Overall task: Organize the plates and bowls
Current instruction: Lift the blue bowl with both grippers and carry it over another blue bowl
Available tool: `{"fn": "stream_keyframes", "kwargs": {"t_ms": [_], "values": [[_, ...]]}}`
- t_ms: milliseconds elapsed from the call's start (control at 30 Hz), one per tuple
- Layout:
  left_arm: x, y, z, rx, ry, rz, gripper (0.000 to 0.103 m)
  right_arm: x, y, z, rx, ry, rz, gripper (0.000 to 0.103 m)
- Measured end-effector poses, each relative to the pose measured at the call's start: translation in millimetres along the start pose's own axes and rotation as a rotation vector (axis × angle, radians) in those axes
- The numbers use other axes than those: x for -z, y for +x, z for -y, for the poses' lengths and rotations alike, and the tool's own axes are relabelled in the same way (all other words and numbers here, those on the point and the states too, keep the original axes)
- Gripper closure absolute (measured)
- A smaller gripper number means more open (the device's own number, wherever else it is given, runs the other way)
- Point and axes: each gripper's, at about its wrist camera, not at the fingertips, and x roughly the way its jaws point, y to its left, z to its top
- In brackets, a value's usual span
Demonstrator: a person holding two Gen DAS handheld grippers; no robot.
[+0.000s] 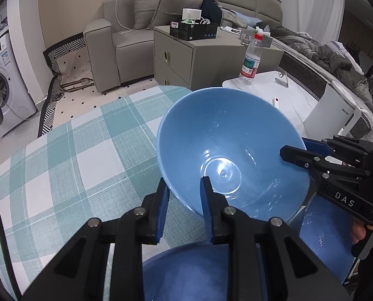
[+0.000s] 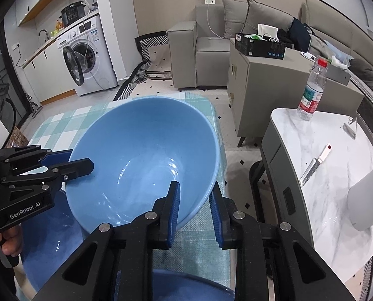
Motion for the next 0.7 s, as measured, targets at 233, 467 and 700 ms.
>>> {"fn": "stream_keyframes", "kwargs": {"t_ms": [233,467,700], "values": [[-2.6,-15.7,4.2,-0.004,0.009,0.035,0.08,-1.2,-22.9,-5.8,0.011,-0.009,0.036,0.079],[-3.5,-30.9,4.8,-0.009,0.013,0.065,0.08,-1.9,-41.4,-12.5,0.016,-0.017,0.061,0.079],[0.6,-48.5,5.3,-0.013,0.013,0.096,0.08,-1.3,-60.4,-20.0,0.016,-0.028,0.09,0.079]]}}
